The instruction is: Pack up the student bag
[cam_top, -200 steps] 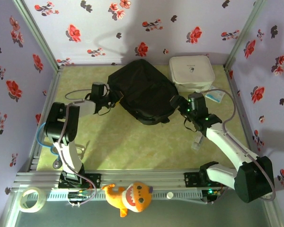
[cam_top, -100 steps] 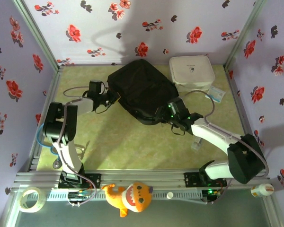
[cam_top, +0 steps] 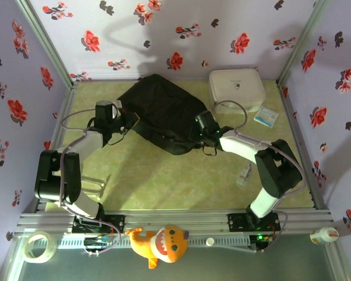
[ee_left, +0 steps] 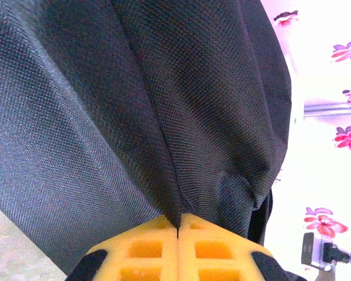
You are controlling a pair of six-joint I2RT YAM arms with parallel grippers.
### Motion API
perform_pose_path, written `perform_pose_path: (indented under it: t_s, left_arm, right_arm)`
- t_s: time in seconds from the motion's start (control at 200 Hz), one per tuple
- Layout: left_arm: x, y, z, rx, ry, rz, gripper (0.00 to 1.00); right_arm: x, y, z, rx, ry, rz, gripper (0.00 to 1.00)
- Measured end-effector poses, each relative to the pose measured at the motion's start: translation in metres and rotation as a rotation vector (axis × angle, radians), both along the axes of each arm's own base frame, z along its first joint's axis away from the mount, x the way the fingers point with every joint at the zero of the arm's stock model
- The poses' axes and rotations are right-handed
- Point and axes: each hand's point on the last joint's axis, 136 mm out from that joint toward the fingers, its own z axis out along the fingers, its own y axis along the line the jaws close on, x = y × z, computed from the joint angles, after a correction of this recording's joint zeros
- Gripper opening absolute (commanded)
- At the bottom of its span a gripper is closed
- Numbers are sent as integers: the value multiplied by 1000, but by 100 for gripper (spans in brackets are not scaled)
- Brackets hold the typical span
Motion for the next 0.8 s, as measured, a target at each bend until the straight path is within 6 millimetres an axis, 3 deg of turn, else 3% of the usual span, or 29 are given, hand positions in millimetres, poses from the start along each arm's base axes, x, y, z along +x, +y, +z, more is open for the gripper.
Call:
perform_pose_path:
  t_s: [0.14, 0.36, 0.485, 0.6, 0.8]
  left_arm:
    - [-2, 1, 5, 5, -8, 5, 0]
    - [-3, 2, 5, 8, -3, 6, 0]
    - [-3, 2, 4, 9, -2, 6, 0]
    - [-3, 2, 4, 11, -1, 8, 0]
    - [-3, 2, 4, 13, -3, 6, 0]
  right_arm:
    - [2, 0, 21, -13, -42, 32, 59]
    - [-23, -19, 71, -40, -98, 64, 59]
    - [-37, -20, 95, -24, -137, 93, 59]
    - [-51, -2, 104, 8, -151, 158, 58]
    - [-66, 49, 94, 43, -114, 306, 54]
